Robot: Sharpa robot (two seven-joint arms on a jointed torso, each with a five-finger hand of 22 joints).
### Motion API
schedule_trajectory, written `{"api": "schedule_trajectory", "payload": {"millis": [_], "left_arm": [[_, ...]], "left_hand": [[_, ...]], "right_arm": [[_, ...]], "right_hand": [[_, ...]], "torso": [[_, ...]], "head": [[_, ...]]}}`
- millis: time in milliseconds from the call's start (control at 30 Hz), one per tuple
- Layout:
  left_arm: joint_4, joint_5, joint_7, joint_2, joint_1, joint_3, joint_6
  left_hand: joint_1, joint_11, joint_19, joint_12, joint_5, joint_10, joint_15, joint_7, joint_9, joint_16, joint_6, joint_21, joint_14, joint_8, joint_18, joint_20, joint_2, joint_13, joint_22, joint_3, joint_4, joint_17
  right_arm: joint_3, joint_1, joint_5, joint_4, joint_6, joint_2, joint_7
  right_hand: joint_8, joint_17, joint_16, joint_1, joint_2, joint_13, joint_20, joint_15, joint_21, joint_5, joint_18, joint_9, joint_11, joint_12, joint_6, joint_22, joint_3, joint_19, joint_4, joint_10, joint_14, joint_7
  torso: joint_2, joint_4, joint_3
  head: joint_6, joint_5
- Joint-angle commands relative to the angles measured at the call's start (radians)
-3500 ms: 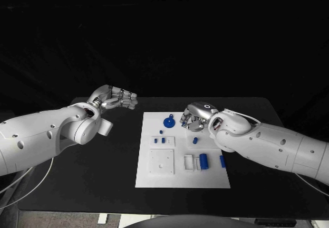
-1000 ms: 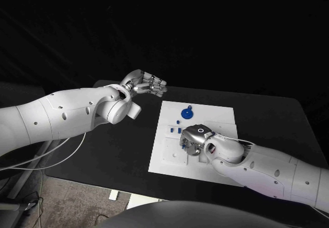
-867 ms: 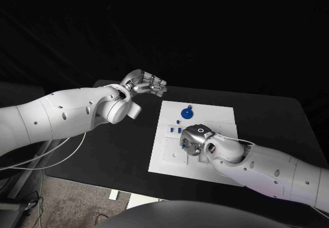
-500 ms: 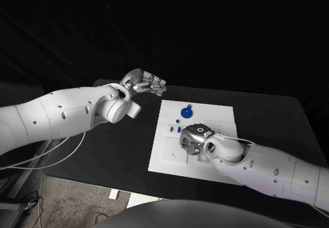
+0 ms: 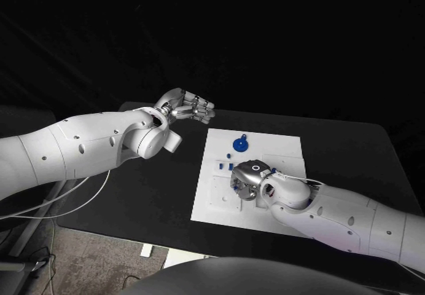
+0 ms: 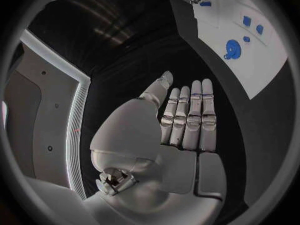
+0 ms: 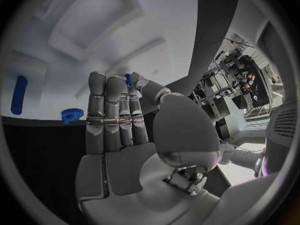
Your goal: Assemble the parts on the task board
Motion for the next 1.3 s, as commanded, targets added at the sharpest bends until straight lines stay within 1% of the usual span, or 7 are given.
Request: {"api": "schedule_trajectory", "payload": {"millis": [33,200,533,700,900,1033,1300], "left_arm": [[0.002,0.005,0.004,0.003,0.002,0.001,0.011],[0.002,0.005,0.003,0.004,0.003,0.001,0.012],[0.001,0.005,0.001,0.003,0.003,0.001,0.011],[0.001,0.005,0.000,0.000,0.004,0.001,0.011],[0.001,0.005,-0.001,-0.004,0.004,0.001,0.011],[0.001,0.005,-0.001,-0.008,0.004,0.001,0.011],[-0.002,0.005,-0.002,-0.012,0.004,0.001,0.014]], "left_hand": [[0.002,0.001,0.008,-0.003,-0.004,0.000,0.000,-0.001,0.000,-0.004,0.000,0.004,0.001,-0.004,0.002,0.001,0.009,-0.001,-0.001,-0.001,0.006,0.001],[0.002,0.001,0.008,-0.003,-0.004,0.000,0.000,-0.001,0.000,-0.004,0.000,0.004,0.001,-0.004,0.002,0.001,0.009,-0.001,-0.001,-0.001,0.006,0.001],[0.002,0.001,0.008,-0.003,-0.004,0.000,0.000,-0.001,0.000,-0.004,0.000,0.004,0.001,-0.004,0.002,0.001,0.009,-0.001,-0.001,-0.001,0.006,0.001],[0.002,0.001,0.008,-0.003,-0.004,0.000,0.000,-0.001,0.000,-0.004,0.000,0.004,0.001,-0.004,0.002,0.001,0.009,-0.001,-0.001,-0.001,0.006,0.001],[0.002,0.001,0.008,-0.003,-0.004,0.000,0.000,-0.001,0.000,-0.004,0.000,0.004,0.001,-0.004,0.002,0.001,0.009,-0.001,-0.001,-0.001,0.006,0.001],[0.005,0.002,0.008,-0.003,-0.005,-0.002,0.001,-0.001,0.000,-0.004,-0.002,0.004,0.000,-0.004,0.002,0.002,0.006,-0.001,-0.004,-0.001,0.008,0.001],[0.005,0.002,0.008,-0.003,-0.005,-0.002,0.001,-0.001,0.000,-0.004,-0.002,0.004,0.000,-0.004,0.002,0.002,0.006,-0.001,-0.004,-0.001,0.008,0.001]], "right_arm": [[-0.006,-0.004,-0.024,-0.008,0.051,0.003,-0.013],[-0.010,-0.004,-0.018,-0.015,0.050,0.009,-0.012],[-0.013,-0.004,0.019,-0.003,0.002,-0.006,0.002],[-0.012,-0.003,0.028,0.029,-0.049,-0.035,-0.004],[-0.009,0.009,0.041,0.087,-0.096,-0.085,-0.008],[0.006,0.020,0.056,0.135,-0.140,-0.126,-0.006],[0.069,0.050,0.090,0.210,-0.158,-0.213,-0.005]], "right_hand": [[0.003,0.001,-0.003,0.001,0.014,0.001,-0.005,0.003,0.001,0.004,0.022,0.002,0.000,0.003,0.007,0.012,0.007,0.001,0.000,0.003,0.006,-0.002],[0.001,-0.003,-0.010,-0.007,0.010,0.000,-0.002,0.008,-0.002,0.008,0.022,-0.002,0.007,0.003,-0.011,0.011,0.002,-0.006,0.004,-0.020,-0.001,0.004],[0.002,-0.028,-0.017,-0.052,-0.085,-0.001,0.041,0.049,-0.058,0.091,0.035,-0.012,0.059,0.004,-0.144,-0.053,-0.172,-0.013,0.052,-0.206,-0.025,0.022],[0.002,-0.054,-0.016,-0.013,-0.093,-0.001,0.050,0.055,-0.084,0.084,0.040,-0.012,0.066,0.004,-0.165,-0.098,-0.265,-0.002,0.075,-0.239,-0.031,0.024],[0.002,-0.067,-0.010,-0.003,-0.099,-0.002,0.049,0.054,-0.085,0.082,0.040,-0.012,0.065,0.003,-0.167,-0.114,-0.271,0.005,0.087,-0.235,-0.029,0.024],[0.002,-0.073,-0.005,-0.002,-0.102,-0.002,0.043,0.048,-0.078,0.063,0.039,-0.012,0.060,0.003,-0.158,-0.115,-0.220,0.012,0.088,-0.210,-0.022,0.024],[0.002,-0.065,0.013,0.001,-0.123,-0.002,0.031,0.037,-0.043,0.030,0.038,-0.012,0.048,0.002,-0.149,-0.084,-0.074,0.015,0.099,-0.164,-0.011,0.020]], "torso": [[0.000,0.0001,-0.0002],[-0.001,-0.0012,-0.0004],[-0.003,-0.0024,0.0001],[-0.002,-0.0037,0.0018],[-0.001,-0.0032,0.0023],[-0.002,-0.0047,0.0030],[-0.002,-0.0078,0.0039]], "head": [[-0.001,0.000],[-0.003,0.002],[-0.002,0.000],[0.000,-0.003],[0.004,-0.013],[0.009,-0.019],[0.019,-0.037]]}}
